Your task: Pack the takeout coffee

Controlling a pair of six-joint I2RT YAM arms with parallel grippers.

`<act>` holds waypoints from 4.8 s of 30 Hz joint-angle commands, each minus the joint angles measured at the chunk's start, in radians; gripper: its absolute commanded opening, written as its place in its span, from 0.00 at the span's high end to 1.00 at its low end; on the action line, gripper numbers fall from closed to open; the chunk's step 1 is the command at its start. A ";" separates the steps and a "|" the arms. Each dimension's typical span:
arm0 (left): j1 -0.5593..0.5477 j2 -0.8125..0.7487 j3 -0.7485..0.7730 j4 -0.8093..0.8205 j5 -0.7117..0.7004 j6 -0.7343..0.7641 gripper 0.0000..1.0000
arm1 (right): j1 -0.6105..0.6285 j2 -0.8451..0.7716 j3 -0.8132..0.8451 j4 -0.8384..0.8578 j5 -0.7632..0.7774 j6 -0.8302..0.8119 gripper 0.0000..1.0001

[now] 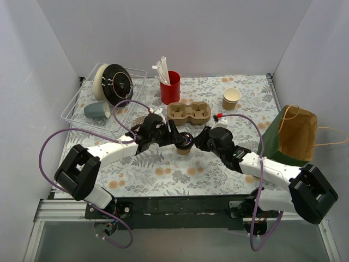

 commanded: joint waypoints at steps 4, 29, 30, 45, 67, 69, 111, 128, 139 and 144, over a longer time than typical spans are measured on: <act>-0.006 0.049 -0.074 -0.177 -0.038 0.049 0.43 | 0.000 0.051 -0.065 0.015 -0.013 0.032 0.74; -0.006 0.121 -0.128 -0.114 -0.004 0.014 0.54 | 0.041 0.172 -0.292 0.113 -0.008 0.089 0.80; -0.006 0.121 -0.131 -0.111 -0.006 0.015 0.55 | 0.048 0.184 -0.291 0.113 -0.006 0.093 0.80; -0.006 0.070 0.019 -0.248 -0.030 0.063 0.47 | 0.049 0.003 -0.102 0.024 -0.055 -0.002 0.73; -0.006 -0.031 0.266 -0.414 -0.026 0.221 0.14 | 0.049 -0.215 0.077 -0.219 0.003 -0.284 0.43; -0.006 -0.037 0.268 -0.421 -0.001 0.228 0.19 | 0.049 -0.202 0.073 -0.156 -0.034 -0.299 0.47; -0.006 -0.236 -0.082 -0.182 0.040 -0.035 0.49 | 0.048 0.218 0.154 -0.070 -0.241 -0.313 0.71; -0.008 -0.158 -0.044 -0.160 -0.012 -0.052 0.57 | 0.049 0.203 0.142 -0.053 -0.249 -0.292 0.71; -0.008 -0.109 -0.102 -0.186 -0.066 -0.080 0.60 | 0.051 0.215 0.125 -0.054 -0.243 -0.281 0.72; -0.008 -0.105 -0.186 -0.180 -0.081 -0.104 0.61 | 0.049 0.222 0.102 -0.045 -0.238 -0.273 0.72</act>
